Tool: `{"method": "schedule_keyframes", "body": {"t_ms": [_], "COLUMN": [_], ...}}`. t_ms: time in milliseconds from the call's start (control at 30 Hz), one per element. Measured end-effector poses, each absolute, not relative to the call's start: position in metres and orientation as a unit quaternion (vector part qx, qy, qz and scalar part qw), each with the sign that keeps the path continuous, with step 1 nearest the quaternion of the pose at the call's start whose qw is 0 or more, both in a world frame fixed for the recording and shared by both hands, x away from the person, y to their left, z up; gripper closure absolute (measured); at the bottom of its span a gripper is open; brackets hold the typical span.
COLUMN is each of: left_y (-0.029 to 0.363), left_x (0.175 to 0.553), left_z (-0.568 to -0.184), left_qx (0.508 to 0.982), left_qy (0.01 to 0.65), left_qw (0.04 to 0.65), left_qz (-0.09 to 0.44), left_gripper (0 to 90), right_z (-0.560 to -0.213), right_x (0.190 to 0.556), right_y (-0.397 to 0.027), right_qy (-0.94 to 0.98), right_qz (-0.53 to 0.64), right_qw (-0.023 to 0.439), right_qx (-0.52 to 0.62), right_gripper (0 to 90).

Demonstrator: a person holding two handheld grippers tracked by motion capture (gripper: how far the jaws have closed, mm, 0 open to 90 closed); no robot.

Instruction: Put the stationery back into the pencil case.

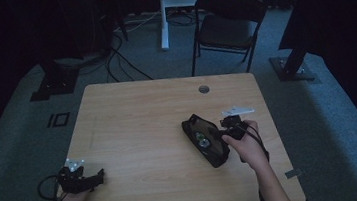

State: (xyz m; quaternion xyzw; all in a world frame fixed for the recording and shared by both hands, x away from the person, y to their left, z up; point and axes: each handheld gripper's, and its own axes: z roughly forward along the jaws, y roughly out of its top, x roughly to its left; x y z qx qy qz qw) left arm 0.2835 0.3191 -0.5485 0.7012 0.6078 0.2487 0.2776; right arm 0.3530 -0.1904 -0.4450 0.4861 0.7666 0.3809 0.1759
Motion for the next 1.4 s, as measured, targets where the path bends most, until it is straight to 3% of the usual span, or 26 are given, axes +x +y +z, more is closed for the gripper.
{"method": "schedule_keyframes", "body": {"t_ms": [767, 1400], "left_y": [0.319, 0.319], "left_x": [0.284, 0.284], "left_z": [-0.549, -0.549], "left_qx": [0.701, 0.702], "left_qy": [0.608, 0.607], "left_qw": [0.278, 0.277], "left_qz": [0.249, 0.249], "left_gripper": [0.6, 0.6], "right_z": [-0.458, -0.497], "right_x": [0.336, 0.325], "right_y": [-0.240, -0.275], "right_qy": [0.732, 0.699], "right_qz": [0.395, 0.382], "right_qw": [0.205, 0.233], "right_qx": [0.516, 0.557], "right_gripper": [33.9, 32.7]}}
